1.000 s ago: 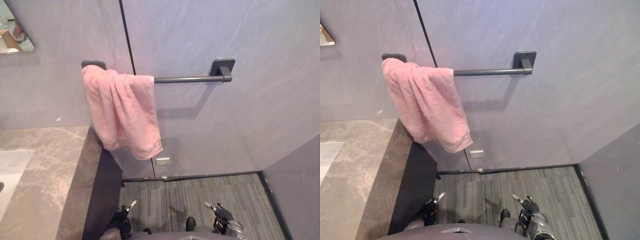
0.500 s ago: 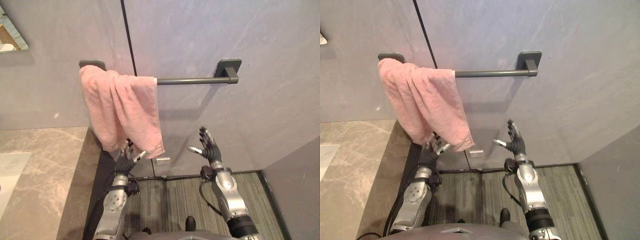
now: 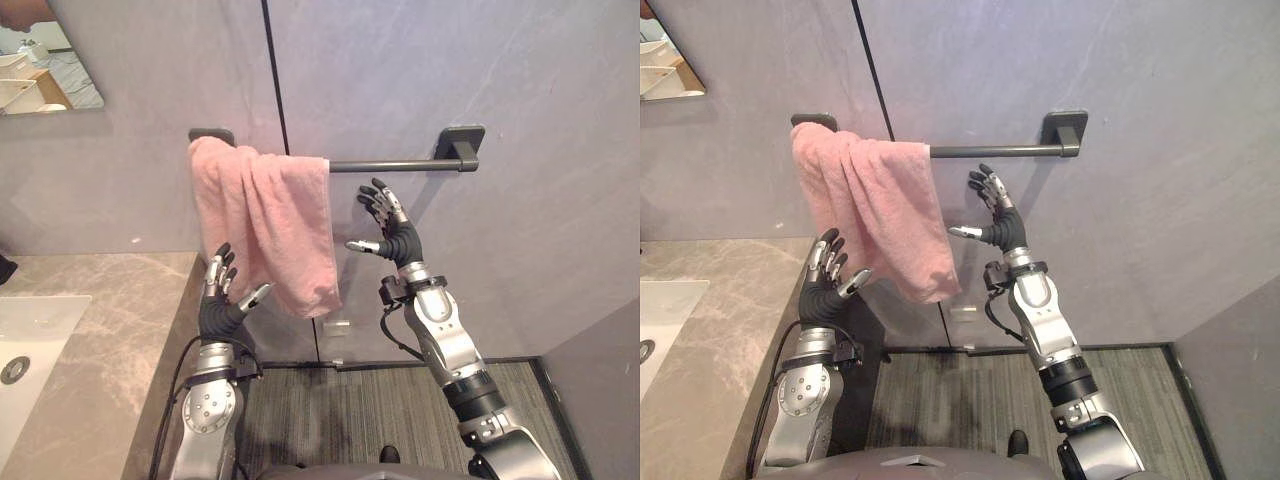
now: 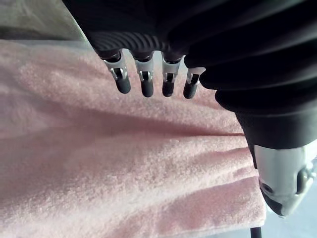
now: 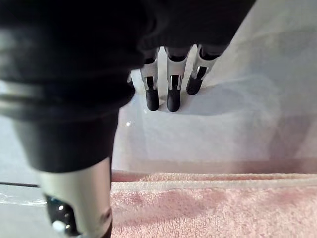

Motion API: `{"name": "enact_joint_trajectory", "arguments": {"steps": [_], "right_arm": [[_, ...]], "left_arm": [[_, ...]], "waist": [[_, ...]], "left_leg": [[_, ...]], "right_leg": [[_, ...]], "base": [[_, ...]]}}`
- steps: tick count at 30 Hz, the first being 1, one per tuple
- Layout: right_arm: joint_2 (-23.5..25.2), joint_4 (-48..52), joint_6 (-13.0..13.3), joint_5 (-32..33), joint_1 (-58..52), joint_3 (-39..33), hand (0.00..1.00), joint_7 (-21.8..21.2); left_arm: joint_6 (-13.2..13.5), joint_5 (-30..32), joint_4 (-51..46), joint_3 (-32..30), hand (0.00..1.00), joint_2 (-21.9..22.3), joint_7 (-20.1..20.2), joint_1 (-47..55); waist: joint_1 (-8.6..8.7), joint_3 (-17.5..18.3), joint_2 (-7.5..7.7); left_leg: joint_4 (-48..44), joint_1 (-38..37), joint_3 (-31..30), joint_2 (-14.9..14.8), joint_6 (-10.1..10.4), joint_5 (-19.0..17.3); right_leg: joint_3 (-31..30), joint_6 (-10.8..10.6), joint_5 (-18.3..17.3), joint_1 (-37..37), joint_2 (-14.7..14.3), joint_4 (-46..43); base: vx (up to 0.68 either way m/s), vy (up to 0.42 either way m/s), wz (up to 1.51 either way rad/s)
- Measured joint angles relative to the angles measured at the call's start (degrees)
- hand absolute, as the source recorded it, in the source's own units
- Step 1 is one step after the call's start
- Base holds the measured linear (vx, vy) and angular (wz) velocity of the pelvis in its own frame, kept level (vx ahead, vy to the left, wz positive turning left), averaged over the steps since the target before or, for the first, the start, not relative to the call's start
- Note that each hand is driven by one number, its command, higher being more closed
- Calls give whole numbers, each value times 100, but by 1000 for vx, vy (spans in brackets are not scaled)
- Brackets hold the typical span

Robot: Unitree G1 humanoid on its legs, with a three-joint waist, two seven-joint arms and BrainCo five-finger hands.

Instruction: Organize washtable

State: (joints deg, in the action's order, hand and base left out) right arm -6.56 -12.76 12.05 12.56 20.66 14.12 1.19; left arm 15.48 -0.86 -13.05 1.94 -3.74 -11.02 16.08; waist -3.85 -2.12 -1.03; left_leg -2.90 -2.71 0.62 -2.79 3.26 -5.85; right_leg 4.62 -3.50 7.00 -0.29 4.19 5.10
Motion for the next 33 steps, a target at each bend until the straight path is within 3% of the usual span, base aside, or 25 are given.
{"name": "enact_joint_trajectory", "arguments": {"steps": [2,8,10,11,21,27,33], "right_arm": [[-28,-248,-23,172,166,104,0,-6],[-49,-1262,-291,467,785,597,0,-143],[-30,-1278,-346,669,807,631,0,-170],[-40,-1376,-356,671,852,650,100,-213],[-139,-1512,-405,878,1216,808,100,-299],[-128,-1511,-404,874,1215,798,100,-280],[-131,-1326,-397,868,1054,552,100,-236]], "left_arm": [[0,-46,0,-14,0,57,-6,0],[-4,-111,-2,-59,0,43,-106,-2],[-4,-114,-2,-192,0,39,-150,2],[-5,-117,-1,-279,0,19,-197,2],[-11,-113,6,-633,0,-162,-362,-97],[-12,-112,91,-653,0,-162,-373,-272],[-72,-108,183,-689,0,-165,-373,-319]], "waist": [[-4,0,1],[-306,0,11],[-315,-11,29],[-313,-20,44],[-328,-94,166],[-450,-103,173],[-433,-110,173]], "left_leg": [[67,0,-90,10,2,49],[74,149,-291,3,14,120],[50,227,-345,8,15,120],[44,235,-382,8,15,120],[-71,418,-374,-22,23,122],[-92,370,-247,-23,10,107],[-105,325,-146,-30,-2,83]], "right_leg": [[102,2,-2,16,0,1],[285,8,-6,0,6,6],[356,8,-6,-21,13,5],[368,10,-7,-21,9,5],[375,47,19,-154,-19,5],[237,53,32,-166,-25,5],[144,55,52,-164,-32,5]], "base": [[-12,-27,22],[-13,-13,20],[-17,-8,17],[-22,-8,10],[-2,-1,0],[8,5,-10],[-11,7,-9]]}}
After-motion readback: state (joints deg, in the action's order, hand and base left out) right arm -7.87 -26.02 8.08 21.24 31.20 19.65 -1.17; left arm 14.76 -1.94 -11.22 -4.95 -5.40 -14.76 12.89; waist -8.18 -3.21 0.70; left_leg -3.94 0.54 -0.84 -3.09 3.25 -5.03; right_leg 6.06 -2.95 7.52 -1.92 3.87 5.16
